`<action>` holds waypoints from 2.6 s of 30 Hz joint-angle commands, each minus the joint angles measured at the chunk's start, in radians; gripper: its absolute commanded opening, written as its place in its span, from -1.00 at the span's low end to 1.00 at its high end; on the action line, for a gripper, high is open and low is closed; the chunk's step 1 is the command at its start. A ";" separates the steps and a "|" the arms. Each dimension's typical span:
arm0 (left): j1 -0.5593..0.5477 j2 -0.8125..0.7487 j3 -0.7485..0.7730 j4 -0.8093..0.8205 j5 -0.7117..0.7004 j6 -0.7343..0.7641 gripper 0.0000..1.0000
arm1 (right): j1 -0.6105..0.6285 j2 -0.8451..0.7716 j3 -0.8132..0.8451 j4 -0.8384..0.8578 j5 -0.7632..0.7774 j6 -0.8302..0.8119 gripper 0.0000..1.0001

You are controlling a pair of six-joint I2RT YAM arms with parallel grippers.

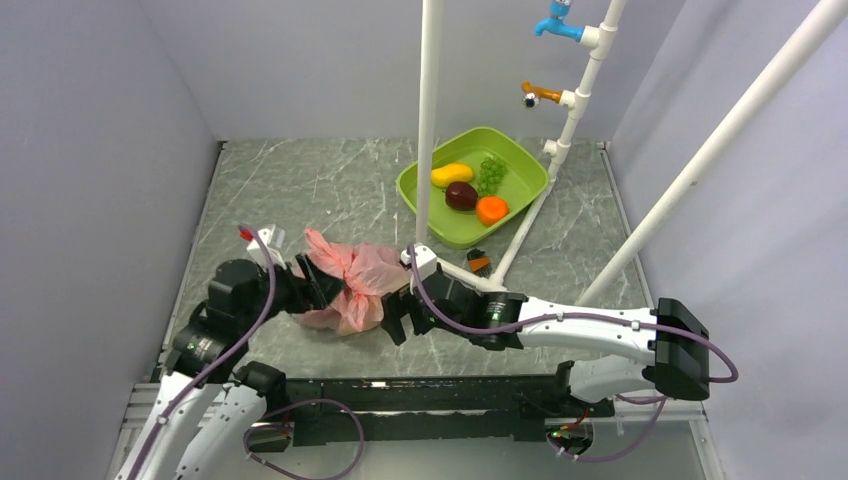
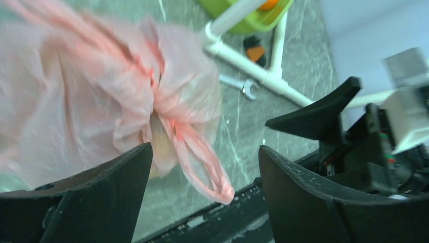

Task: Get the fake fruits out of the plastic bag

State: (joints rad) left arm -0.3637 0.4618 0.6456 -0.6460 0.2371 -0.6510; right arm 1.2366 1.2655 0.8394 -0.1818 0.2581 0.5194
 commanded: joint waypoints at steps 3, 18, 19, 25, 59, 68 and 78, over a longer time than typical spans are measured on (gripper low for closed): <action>-0.003 0.220 0.230 -0.069 -0.069 0.342 0.56 | 0.008 0.024 0.116 -0.018 0.062 0.006 0.98; -0.003 0.370 0.148 0.082 -0.041 0.659 0.43 | 0.006 0.016 0.163 -0.025 0.139 0.056 0.99; -0.003 0.361 0.127 0.106 -0.034 0.658 0.42 | 0.006 0.029 0.167 -0.014 0.143 0.058 0.99; -0.001 0.442 0.145 0.096 -0.052 0.660 0.37 | 0.006 0.094 0.204 0.063 0.152 0.052 0.99; 0.000 0.375 0.131 0.125 -0.099 0.682 -1.00 | -0.015 0.465 0.392 0.254 0.272 0.202 0.80; 0.000 0.362 0.124 0.133 -0.145 0.677 -1.00 | -0.017 0.495 0.343 0.315 0.276 0.171 0.11; 0.000 0.372 0.139 0.129 -0.224 0.659 -1.00 | -0.034 0.378 0.257 0.319 0.306 0.126 -0.94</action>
State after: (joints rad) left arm -0.3634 0.8425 0.7685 -0.5575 0.0658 0.0124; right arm 1.2182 1.7428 1.1465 0.0986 0.5320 0.6655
